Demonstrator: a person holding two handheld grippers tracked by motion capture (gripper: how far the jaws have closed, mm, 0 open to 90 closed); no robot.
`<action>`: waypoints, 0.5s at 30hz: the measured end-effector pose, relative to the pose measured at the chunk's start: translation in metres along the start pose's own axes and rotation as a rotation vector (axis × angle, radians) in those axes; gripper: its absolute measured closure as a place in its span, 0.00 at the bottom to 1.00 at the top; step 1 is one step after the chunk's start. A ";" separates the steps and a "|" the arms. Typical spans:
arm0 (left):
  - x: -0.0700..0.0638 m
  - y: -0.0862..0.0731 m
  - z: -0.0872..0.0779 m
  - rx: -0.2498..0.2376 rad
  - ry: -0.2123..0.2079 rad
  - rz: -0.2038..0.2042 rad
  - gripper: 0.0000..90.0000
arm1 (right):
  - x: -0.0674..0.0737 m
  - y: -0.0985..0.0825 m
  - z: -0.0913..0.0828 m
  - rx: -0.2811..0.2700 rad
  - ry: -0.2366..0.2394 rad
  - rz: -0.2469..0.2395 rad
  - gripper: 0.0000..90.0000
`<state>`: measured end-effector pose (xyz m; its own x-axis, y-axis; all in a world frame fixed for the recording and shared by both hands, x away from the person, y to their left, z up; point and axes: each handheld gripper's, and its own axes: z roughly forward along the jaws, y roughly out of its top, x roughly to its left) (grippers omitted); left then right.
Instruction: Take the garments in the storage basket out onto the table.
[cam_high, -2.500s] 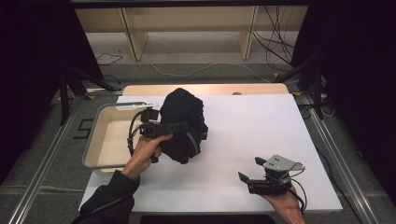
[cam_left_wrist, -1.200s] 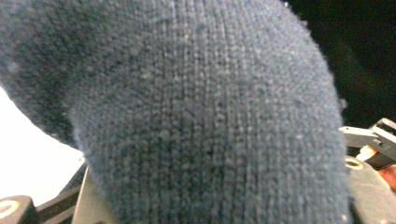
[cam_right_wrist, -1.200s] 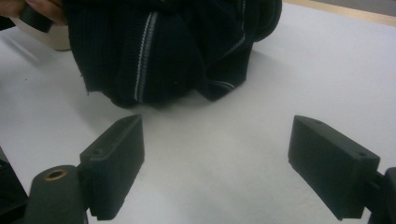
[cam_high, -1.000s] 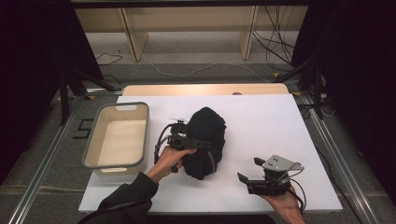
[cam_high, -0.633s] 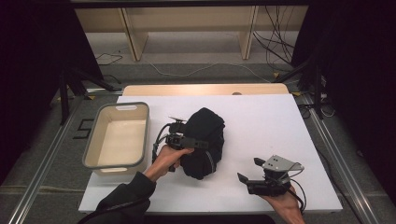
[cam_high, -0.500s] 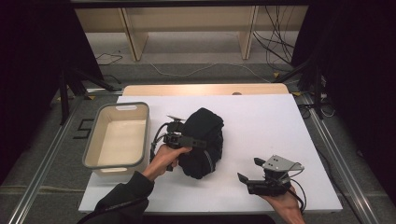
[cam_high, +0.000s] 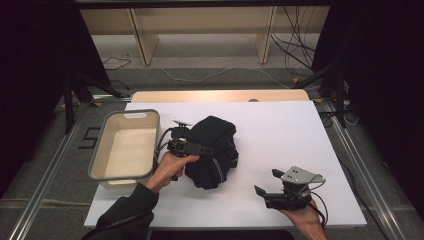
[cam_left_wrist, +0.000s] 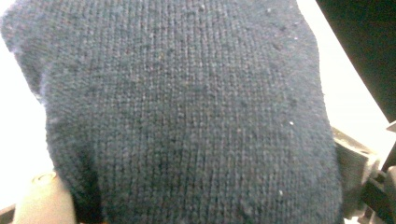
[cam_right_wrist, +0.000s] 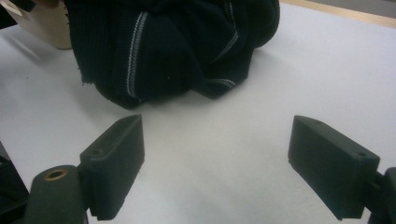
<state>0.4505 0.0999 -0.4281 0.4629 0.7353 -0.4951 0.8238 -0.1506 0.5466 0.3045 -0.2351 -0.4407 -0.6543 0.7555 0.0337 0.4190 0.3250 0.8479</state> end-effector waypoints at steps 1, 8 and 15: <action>0.000 0.000 -0.001 0.000 0.004 0.000 0.17 | 0.000 0.000 0.000 0.001 0.000 0.001 0.21; -0.006 -0.001 -0.007 0.000 0.053 0.048 0.12 | 0.000 0.000 0.000 0.001 -0.001 0.000 0.21; -0.009 -0.001 -0.012 0.016 0.080 0.082 0.08 | 0.000 0.000 0.000 -0.003 0.001 0.000 0.21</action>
<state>0.4414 0.1011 -0.4161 0.5017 0.7705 -0.3932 0.7895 -0.2221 0.5722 0.3046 -0.2351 -0.4408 -0.6550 0.7548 0.0340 0.4169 0.3235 0.8495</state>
